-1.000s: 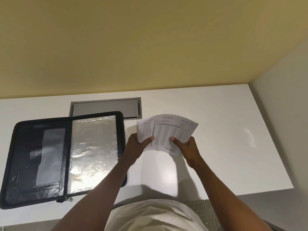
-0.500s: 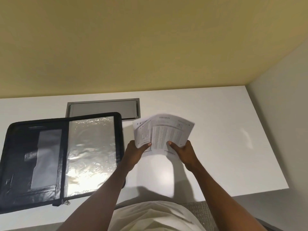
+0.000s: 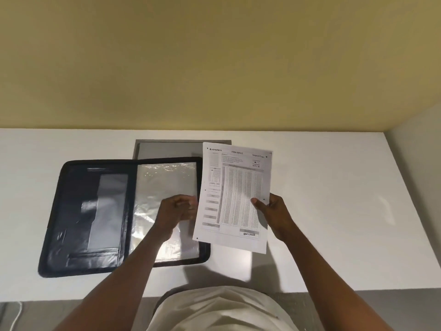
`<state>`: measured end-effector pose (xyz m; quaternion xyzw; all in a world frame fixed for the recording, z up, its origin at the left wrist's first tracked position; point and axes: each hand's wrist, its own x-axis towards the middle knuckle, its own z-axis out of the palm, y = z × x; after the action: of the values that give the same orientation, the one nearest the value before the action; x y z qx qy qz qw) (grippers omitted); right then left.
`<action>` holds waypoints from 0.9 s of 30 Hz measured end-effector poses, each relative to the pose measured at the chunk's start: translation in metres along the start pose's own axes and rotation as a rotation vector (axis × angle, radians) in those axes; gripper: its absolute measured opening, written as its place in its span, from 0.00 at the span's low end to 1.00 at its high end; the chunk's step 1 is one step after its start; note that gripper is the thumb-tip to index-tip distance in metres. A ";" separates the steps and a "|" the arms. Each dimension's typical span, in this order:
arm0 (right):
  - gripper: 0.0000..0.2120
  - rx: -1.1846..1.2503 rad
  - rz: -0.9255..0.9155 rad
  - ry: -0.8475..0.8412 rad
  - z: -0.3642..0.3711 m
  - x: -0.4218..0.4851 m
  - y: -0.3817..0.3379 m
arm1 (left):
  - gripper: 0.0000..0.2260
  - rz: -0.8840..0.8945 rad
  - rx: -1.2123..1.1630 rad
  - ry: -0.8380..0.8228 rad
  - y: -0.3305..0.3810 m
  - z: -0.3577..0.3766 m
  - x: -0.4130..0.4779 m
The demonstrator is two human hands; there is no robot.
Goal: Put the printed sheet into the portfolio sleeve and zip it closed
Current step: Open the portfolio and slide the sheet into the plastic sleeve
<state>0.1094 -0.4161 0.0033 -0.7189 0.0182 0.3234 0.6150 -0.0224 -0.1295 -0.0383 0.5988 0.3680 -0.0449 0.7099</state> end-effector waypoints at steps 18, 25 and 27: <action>0.12 0.060 0.102 0.049 0.107 -0.036 0.013 | 0.35 -0.005 1.124 0.160 -0.036 -0.158 0.014; 0.13 0.005 0.095 0.066 0.123 -0.038 0.008 | 0.35 0.021 1.043 0.170 -0.054 -0.148 0.000; 0.13 -0.008 0.099 0.073 0.126 -0.037 0.007 | 0.35 0.027 1.042 0.172 -0.061 -0.146 -0.006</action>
<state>0.0215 -0.3183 0.0112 -0.7310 0.0750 0.3271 0.5942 -0.1255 -0.0199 -0.0864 0.8784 0.3464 -0.1634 0.2859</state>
